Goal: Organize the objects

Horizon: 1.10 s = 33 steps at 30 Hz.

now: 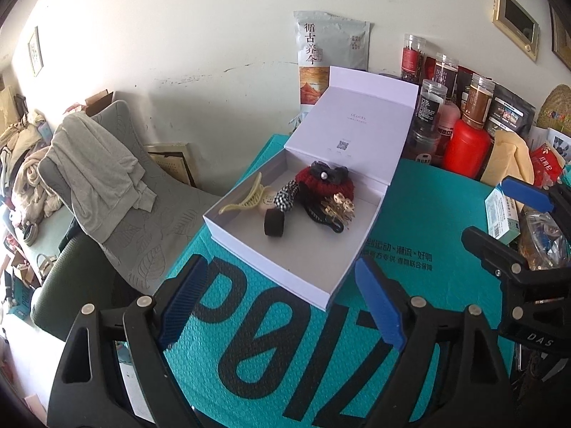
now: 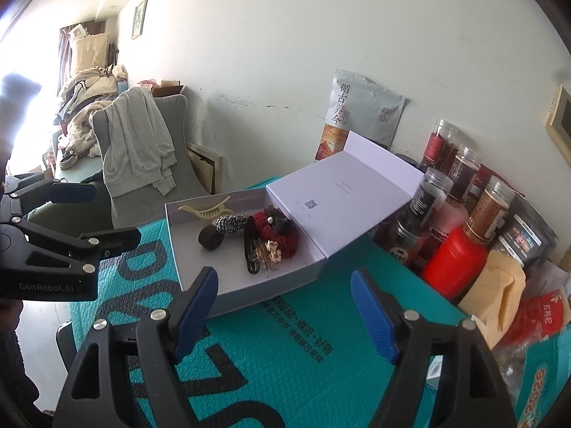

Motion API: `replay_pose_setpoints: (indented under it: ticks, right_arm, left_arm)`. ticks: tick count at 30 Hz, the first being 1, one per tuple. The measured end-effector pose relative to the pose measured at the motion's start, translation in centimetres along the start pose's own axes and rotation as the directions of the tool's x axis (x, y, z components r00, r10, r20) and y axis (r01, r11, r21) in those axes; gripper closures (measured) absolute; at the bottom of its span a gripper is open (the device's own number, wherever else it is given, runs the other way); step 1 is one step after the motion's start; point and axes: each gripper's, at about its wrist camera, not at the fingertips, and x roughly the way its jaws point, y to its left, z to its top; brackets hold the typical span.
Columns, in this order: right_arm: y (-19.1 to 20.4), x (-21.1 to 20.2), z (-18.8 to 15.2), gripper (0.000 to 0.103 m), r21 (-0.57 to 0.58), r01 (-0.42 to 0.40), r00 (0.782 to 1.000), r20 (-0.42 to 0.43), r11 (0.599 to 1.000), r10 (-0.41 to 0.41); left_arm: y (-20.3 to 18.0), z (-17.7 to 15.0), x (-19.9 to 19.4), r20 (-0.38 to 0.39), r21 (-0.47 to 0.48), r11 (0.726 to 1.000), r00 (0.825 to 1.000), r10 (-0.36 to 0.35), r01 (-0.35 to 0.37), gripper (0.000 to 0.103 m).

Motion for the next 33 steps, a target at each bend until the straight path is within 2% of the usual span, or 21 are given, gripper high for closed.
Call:
replay_pose_setpoints:
  ticks: [10,18,33]
  right_arm:
    - [0.6,-1.4,-3.3,0.025,0.033,-0.005,1.000,-0.019,0.999,0.005]
    - [0.3,-1.4,-5.4,0.025,0.064,0.012,0.998,-0.060,0.998,-0.008]
    - [0.4,-2.0,-6.3,0.025,0.067,0.018,0.997,-0.070,0.998,-0.014]
  left_arm:
    - [-1.8,-3.3,-1.2,-0.006,0.015,1.000,1.000,0.013,-0.013,0.019]
    - [-2.9,-4.8,-1.6,-0.017,0.014,1.000,1.000,-0.017,0.017,0.019]
    - [-3.3,-5.9,-0.3,-0.072,0.013,0.999,0.997,-0.036,0.037,0.019]
